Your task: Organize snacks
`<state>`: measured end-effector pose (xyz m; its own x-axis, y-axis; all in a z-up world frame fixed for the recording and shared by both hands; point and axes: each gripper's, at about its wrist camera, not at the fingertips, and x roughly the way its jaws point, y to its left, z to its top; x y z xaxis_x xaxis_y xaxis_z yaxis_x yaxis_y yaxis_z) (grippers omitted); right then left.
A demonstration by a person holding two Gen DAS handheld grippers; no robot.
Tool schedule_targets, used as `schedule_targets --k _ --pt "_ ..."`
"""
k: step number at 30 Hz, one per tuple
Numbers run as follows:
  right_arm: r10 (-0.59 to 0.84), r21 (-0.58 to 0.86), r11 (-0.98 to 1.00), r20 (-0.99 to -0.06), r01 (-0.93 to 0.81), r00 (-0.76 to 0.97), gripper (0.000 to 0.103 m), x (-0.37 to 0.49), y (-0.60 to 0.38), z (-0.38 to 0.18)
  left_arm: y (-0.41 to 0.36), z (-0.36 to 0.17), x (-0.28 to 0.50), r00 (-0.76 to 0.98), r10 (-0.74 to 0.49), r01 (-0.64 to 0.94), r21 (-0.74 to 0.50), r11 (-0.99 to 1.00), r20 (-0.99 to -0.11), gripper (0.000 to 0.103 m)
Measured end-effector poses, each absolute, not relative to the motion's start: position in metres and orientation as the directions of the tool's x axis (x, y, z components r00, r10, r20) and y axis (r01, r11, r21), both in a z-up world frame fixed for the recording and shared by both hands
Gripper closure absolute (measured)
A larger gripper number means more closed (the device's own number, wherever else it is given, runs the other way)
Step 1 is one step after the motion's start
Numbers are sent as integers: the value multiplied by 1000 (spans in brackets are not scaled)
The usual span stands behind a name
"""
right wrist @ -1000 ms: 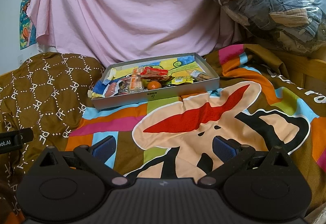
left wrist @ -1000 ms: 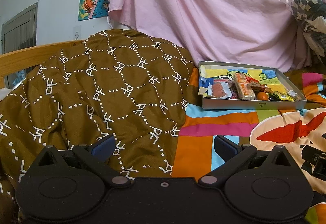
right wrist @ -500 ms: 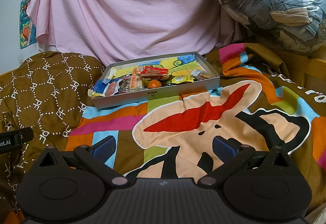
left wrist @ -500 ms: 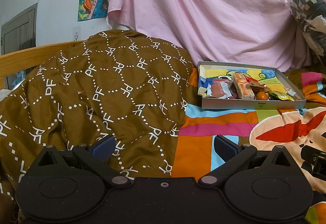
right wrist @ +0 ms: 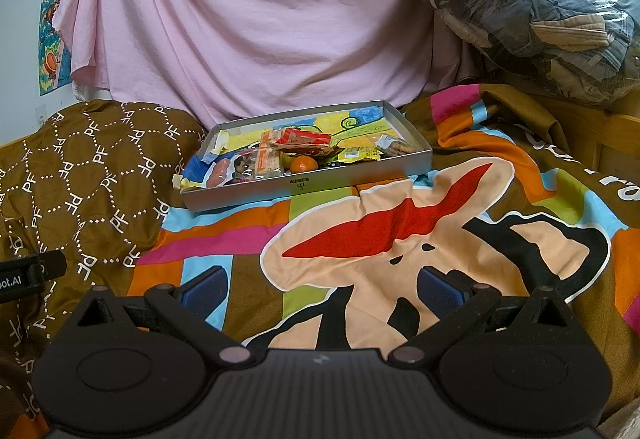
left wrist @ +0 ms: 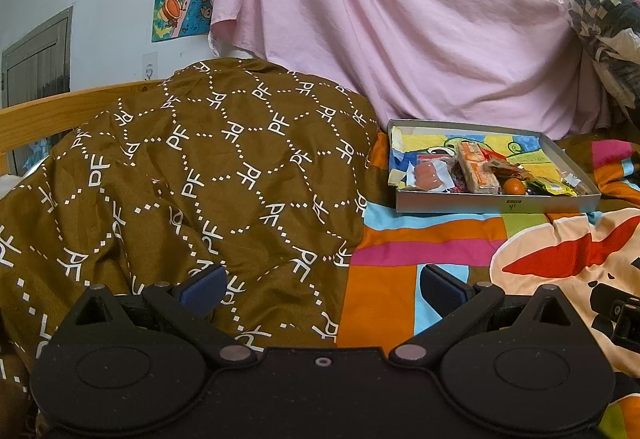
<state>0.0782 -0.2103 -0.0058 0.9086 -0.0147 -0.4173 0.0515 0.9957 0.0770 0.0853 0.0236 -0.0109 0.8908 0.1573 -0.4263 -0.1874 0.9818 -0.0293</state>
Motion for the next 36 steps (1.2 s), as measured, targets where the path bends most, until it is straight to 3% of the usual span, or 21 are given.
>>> schedule_targets --k 28,36 --pt "-13 78 996 -422 50 906 0 78 -208 -8 23 -12 85 890 148 -178 -29 984 -430 1" --pt "-10 78 996 -425 48 905 0 78 -208 -10 24 -10 86 875 214 -230 16 973 -435 1"
